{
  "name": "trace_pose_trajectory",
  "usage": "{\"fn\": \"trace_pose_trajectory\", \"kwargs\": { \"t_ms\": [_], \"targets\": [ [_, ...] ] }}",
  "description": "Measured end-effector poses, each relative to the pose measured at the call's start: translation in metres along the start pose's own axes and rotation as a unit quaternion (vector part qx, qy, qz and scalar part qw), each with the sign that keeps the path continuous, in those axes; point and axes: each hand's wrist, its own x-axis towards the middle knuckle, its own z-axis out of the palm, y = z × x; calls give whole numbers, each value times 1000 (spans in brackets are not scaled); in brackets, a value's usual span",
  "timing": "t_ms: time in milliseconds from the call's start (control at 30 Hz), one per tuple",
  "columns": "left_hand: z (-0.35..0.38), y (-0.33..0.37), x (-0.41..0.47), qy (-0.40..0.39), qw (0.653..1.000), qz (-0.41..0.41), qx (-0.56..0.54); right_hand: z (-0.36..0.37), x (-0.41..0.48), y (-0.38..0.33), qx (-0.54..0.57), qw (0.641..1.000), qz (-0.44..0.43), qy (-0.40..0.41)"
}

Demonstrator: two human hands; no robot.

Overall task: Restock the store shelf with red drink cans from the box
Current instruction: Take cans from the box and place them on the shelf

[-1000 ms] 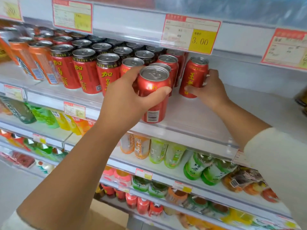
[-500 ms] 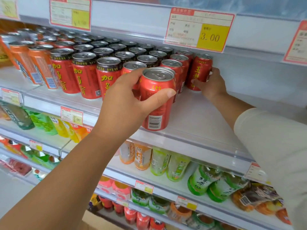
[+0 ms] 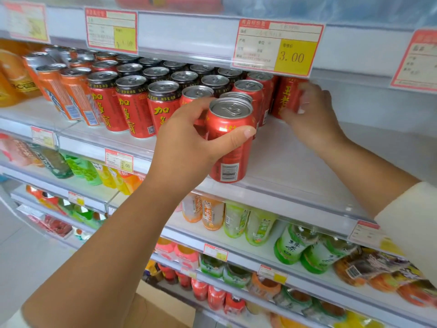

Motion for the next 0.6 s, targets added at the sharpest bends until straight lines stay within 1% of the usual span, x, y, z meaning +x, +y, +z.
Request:
{"fn": "trace_pose_trajectory", "kwargs": {
  "t_ms": [33,100,133,167,200,267,300,367,433,500,600],
  "targets": [
    [2,1,-2,7,1000,-1,-3,-8,-21,-13,50,997,-25,-54],
    [9,4,-7,22,1000,-4,-9,-23,-65,-33,141,971,-61,-181],
    [15,6,-9,30,1000,-5,-5,-27,-85,-41,170,955,-75,-229],
    [23,8,-11,40,999,-6,3,-28,-99,-44,189,946,-81,-252],
    [31,9,-12,50,999,-7,10,-27,-110,-47,207,944,-74,-245],
    [45,13,-12,52,999,-8,12,-24,-118,-46,235,956,-40,-173],
    [51,14,-12,40,999,-7,12,-25,-117,-43,236,962,-24,-135],
    [55,14,-13,4,1000,0,2,-31,-110,-35,221,971,5,-92],
    [51,5,-16,-13,1000,18,6,-39,-97,-22,188,978,28,-83],
    [44,-13,-21,-12,998,43,40,-45,-84,-10,171,979,50,-93],
    [33,-46,-26,-32,984,95,145,-45,-69,6,183,971,70,-136]
  ]
}}
